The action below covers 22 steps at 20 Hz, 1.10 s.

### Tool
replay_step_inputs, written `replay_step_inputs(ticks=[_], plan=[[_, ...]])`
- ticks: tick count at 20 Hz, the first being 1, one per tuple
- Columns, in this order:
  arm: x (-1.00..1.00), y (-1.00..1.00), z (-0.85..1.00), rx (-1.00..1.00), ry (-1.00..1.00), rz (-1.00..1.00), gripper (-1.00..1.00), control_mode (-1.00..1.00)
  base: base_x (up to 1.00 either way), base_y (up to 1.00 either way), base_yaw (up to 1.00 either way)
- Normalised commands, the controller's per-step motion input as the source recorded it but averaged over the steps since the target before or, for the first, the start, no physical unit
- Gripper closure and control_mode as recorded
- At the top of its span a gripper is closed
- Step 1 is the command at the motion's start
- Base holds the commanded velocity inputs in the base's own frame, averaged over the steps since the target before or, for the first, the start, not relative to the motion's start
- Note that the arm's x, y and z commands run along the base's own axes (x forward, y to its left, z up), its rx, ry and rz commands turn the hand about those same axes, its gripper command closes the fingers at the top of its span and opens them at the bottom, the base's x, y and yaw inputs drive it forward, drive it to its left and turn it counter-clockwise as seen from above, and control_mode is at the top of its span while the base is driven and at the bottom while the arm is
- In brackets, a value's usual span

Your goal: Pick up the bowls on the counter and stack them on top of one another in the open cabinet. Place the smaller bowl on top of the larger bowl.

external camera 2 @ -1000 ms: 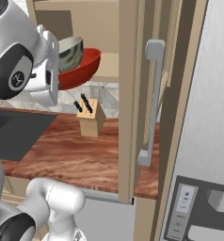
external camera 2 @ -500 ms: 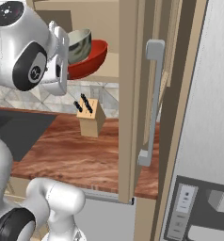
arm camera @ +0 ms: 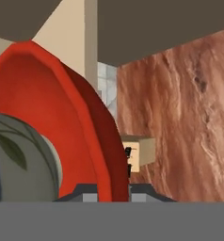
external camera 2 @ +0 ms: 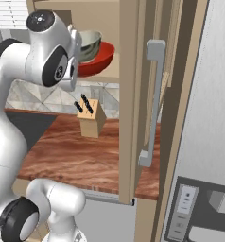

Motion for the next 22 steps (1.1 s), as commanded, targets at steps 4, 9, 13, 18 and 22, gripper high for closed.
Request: replay_step_inputs(ticks=[4, 9, 13, 18, 22], plan=[[0.81, -0.07, -0.28, 0.14, 0.11, 0.0, 1.0, -1.0, 0.0, 0.0, 0.0], [0.67, -0.01, -0.29, 0.08, 0.05, -0.01, 1.0, -1.0, 0.0, 0.0, 0.0], [0.56, 0.0, -0.19, 0.0, 0.0, -0.02, 1.0, -1.0, 0.0, 0.0, 0.0], [0.63, 0.0, -0.17, 0.0, 0.0, -0.02, 1.0, -1.0, 0.0, 0.0, 0.0], [0.53, 0.0, -0.18, 0.0, 0.0, -0.01, 1.0, -1.0, 0.0, 0.0, 0.0]])
